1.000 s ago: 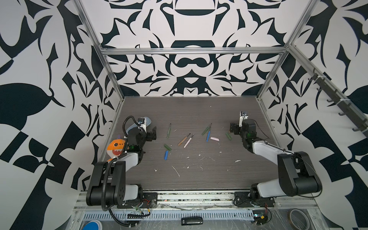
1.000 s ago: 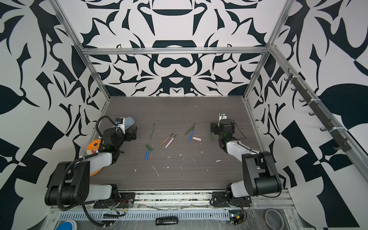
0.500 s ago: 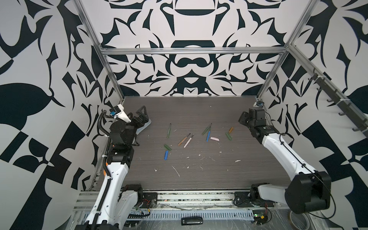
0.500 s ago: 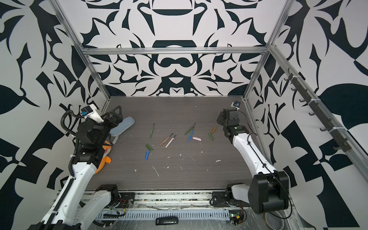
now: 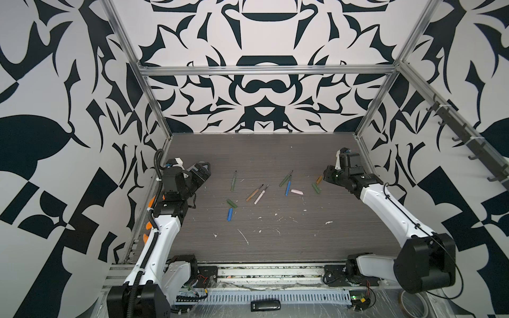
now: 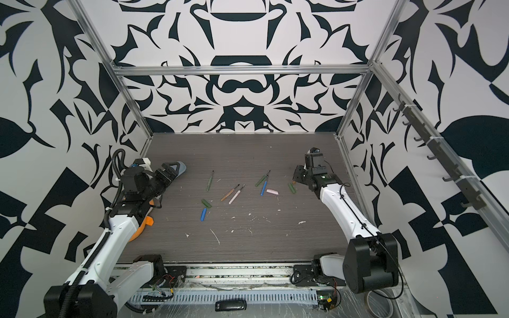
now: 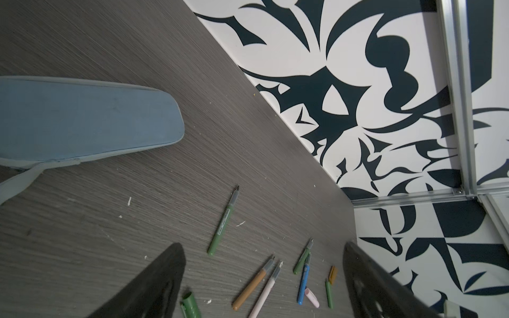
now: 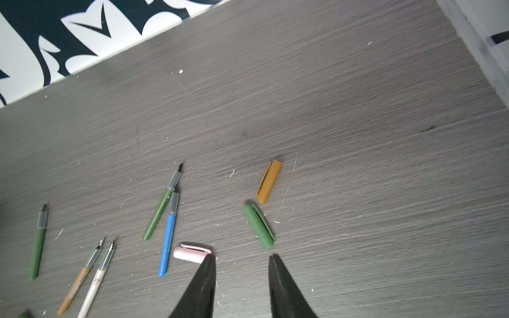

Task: Insert pens into pen caps
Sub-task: Pick up a pen from the center of the table.

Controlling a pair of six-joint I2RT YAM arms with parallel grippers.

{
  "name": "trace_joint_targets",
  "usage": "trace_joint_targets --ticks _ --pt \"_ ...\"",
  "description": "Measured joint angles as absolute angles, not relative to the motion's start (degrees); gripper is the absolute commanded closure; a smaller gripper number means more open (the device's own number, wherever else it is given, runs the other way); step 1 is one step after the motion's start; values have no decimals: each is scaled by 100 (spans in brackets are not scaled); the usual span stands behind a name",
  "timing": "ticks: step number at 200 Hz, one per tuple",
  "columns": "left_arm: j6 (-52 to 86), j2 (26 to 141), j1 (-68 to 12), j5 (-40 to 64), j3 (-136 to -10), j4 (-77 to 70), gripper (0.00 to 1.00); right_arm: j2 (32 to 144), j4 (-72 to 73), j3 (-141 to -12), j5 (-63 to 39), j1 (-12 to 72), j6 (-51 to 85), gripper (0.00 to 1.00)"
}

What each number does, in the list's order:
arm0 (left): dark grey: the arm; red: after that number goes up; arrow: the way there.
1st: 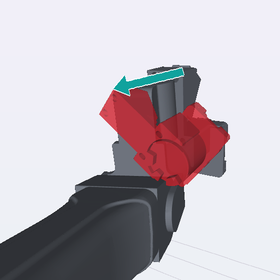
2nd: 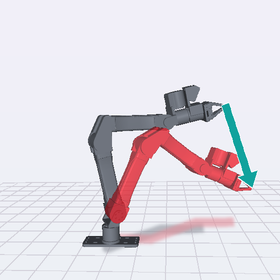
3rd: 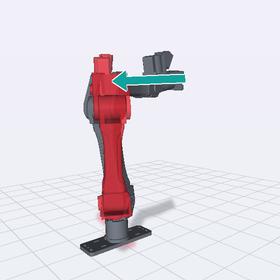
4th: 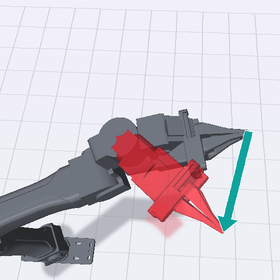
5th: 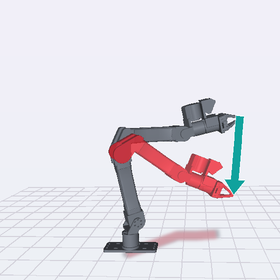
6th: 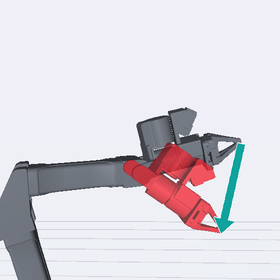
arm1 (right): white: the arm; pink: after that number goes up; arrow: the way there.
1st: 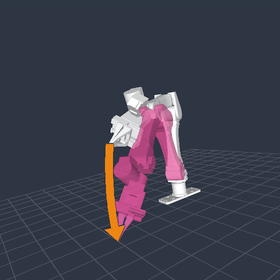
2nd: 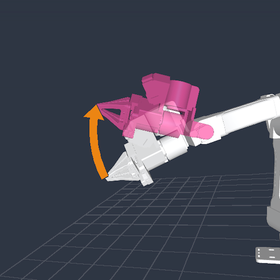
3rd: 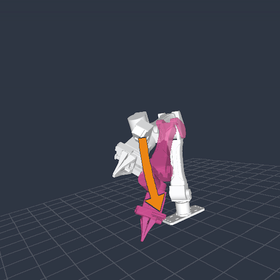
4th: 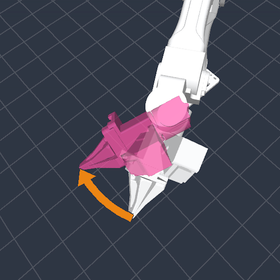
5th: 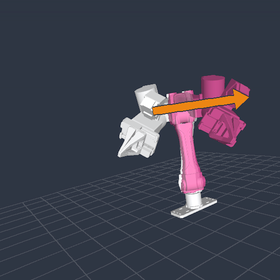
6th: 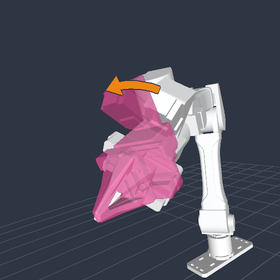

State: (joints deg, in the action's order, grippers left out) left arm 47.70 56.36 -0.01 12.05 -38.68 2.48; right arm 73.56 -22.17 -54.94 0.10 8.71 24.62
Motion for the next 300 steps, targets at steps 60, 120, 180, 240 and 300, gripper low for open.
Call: trace_joint_targets --ticks 60,120,180,240,300 --pt "3846 6875 -1452 902 -5201 1385 35 7629 -2268 -5472 242 1712 2423 65" --pt "2714 8270 -3522 -552 -6060 2075 43 7767 -2152 -5417 423 2263 2408 71" --pt "1907 10276 -3846 -158 -7985 3623 66 8016 -2248 -5308 235 2265 2375 67" --pt "1382 11067 -4394 -215 -8558 4670 57 7959 -2421 -5269 141 2346 2202 61" --pt "1190 11518 -4344 -469 -8731 4998 58 7743 -2418 -4943 110 2453 2211 68"
